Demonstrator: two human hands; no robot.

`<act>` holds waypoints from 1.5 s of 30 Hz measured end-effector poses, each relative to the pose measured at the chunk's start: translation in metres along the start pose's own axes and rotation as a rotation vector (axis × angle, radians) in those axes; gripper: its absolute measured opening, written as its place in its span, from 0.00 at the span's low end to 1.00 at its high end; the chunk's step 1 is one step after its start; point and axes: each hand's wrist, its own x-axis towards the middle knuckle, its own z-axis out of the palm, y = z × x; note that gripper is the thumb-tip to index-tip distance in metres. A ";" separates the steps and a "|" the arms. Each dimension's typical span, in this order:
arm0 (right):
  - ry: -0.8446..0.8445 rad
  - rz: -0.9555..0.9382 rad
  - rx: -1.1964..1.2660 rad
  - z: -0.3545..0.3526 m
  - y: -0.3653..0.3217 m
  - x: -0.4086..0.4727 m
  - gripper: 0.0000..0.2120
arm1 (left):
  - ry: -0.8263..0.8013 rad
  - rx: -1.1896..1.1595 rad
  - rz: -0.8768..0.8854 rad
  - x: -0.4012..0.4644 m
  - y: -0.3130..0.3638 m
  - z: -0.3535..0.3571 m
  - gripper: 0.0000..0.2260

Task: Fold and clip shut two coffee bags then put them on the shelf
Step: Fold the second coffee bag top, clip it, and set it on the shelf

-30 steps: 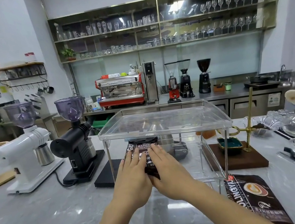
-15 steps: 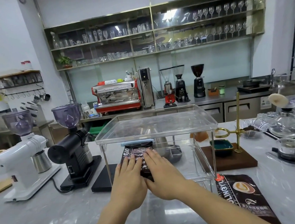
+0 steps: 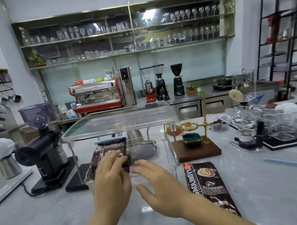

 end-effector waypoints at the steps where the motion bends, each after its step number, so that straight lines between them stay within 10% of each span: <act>1: 0.017 -0.016 0.022 -0.009 0.003 -0.014 0.19 | 0.049 -0.067 0.045 -0.008 0.014 0.000 0.12; 14: 0.558 0.450 0.111 -0.068 0.128 -0.161 0.12 | -0.219 -0.597 -0.264 -0.092 0.118 0.091 0.06; 26: 0.479 0.912 0.415 -0.041 0.199 -0.127 0.07 | -0.553 -0.872 -0.642 -0.085 0.107 0.132 0.13; 34: 0.398 0.859 0.337 -0.033 0.212 -0.120 0.18 | -0.628 -0.833 -0.641 -0.077 0.102 0.141 0.21; 45: 0.304 0.769 0.367 -0.039 0.197 -0.118 0.04 | -0.727 -0.887 -0.658 -0.075 0.101 0.145 0.15</act>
